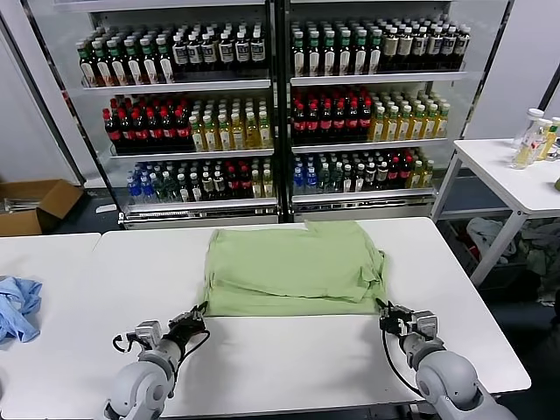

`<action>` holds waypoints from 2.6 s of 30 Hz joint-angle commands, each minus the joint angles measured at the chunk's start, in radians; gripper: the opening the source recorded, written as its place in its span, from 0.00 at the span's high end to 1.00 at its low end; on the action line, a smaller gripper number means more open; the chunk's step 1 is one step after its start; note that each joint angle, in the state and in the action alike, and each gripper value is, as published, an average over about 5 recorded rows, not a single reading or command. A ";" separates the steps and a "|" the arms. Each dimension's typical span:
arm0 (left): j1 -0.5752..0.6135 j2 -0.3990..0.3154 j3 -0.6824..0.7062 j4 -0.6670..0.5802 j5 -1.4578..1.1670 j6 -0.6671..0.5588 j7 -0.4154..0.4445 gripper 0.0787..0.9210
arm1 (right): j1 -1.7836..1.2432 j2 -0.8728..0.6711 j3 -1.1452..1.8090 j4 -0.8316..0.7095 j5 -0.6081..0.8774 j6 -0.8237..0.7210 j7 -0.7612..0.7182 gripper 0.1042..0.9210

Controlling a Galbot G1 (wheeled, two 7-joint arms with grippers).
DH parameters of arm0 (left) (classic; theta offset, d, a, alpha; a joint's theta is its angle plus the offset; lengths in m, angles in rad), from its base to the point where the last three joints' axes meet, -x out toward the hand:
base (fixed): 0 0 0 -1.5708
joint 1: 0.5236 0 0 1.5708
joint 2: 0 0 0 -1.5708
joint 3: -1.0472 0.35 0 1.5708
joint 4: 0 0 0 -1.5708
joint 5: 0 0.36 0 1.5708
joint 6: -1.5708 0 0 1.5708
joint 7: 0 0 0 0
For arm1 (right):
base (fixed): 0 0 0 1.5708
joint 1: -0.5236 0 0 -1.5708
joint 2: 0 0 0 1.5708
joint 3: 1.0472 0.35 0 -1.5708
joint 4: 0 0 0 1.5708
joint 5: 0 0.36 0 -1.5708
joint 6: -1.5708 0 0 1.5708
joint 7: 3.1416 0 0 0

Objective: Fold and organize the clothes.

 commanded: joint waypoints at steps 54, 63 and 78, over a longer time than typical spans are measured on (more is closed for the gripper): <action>-0.414 0.077 0.226 0.204 0.065 0.082 -0.075 0.12 | 0.704 0.076 -0.363 -0.482 0.099 -0.006 0.019 0.12; -0.543 0.045 0.268 0.371 0.076 0.090 -0.070 0.12 | 0.840 0.178 -0.424 -0.675 0.124 -0.015 0.007 0.12; -0.534 0.059 0.271 0.376 -0.016 0.130 -0.067 0.12 | 0.907 0.282 -0.446 -0.895 0.116 -0.029 -0.008 0.12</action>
